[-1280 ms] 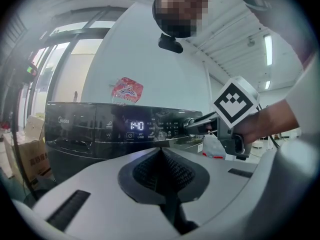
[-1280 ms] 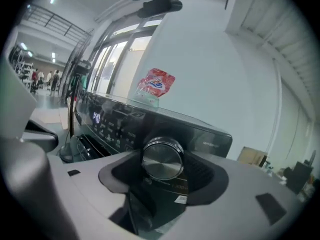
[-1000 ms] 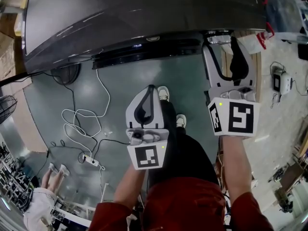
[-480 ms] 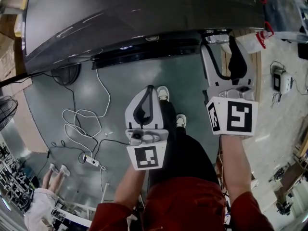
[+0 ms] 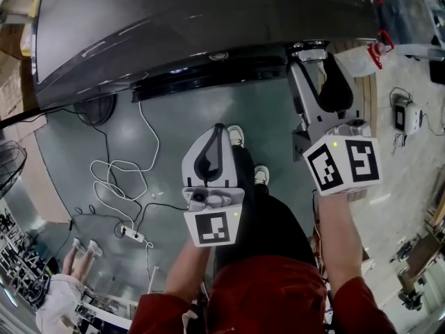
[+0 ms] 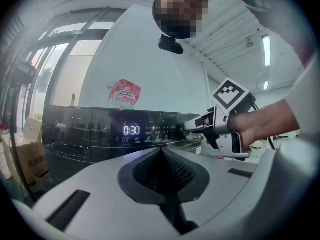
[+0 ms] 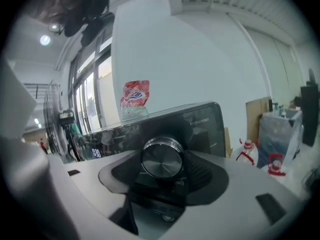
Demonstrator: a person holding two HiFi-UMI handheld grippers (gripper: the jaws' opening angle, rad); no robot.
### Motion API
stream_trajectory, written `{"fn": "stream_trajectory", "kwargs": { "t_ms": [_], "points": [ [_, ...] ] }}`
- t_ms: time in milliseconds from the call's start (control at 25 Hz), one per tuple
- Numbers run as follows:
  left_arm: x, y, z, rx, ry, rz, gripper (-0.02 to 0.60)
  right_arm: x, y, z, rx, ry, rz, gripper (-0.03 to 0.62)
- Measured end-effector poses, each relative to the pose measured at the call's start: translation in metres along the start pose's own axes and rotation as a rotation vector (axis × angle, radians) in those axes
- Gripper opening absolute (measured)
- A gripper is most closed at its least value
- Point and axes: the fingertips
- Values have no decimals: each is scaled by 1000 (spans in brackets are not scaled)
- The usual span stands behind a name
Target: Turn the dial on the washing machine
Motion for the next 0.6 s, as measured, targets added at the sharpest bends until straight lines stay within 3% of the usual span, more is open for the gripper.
{"fn": "stream_trajectory", "kwargs": {
  "t_ms": [120, 200, 600],
  "points": [
    [0, 0, -1, -1, -4, 2, 9, 0, -3, 0, -193, -9, -67, 273],
    [-1, 0, -2, 0, -6, 1, 9, 0, -4, 0, -264, -18, -79, 273],
    [0, -4, -6, -1, -6, 8, 9, 2, -5, -2, -268, -26, -82, 273]
  ]
}}
Point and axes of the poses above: the fingertips, and each gripper's own axes: x backward along the fingers, y to its left, z out of its underside, and after that the axes turned 10 degrees about y, right-handed
